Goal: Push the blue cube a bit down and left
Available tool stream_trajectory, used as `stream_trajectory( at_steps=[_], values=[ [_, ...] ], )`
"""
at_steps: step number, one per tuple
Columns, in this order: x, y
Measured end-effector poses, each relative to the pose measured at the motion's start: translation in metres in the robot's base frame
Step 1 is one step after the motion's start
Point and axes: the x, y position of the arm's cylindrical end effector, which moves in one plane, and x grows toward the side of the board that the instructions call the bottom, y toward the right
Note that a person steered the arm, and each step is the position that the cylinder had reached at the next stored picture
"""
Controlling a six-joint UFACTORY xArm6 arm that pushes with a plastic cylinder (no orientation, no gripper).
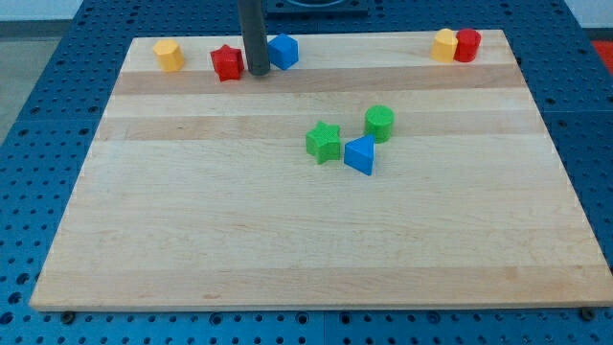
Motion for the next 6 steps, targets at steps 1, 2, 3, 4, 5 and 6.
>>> stream_trajectory(
  at_steps=[1, 2, 3, 4, 5, 6],
  values=[
    [0.039, 0.008],
    [0.088, 0.077],
    [0.037, 0.139],
    [-0.05, 0.144],
    [-0.077, 0.122],
    [-0.078, 0.104]
  ],
)
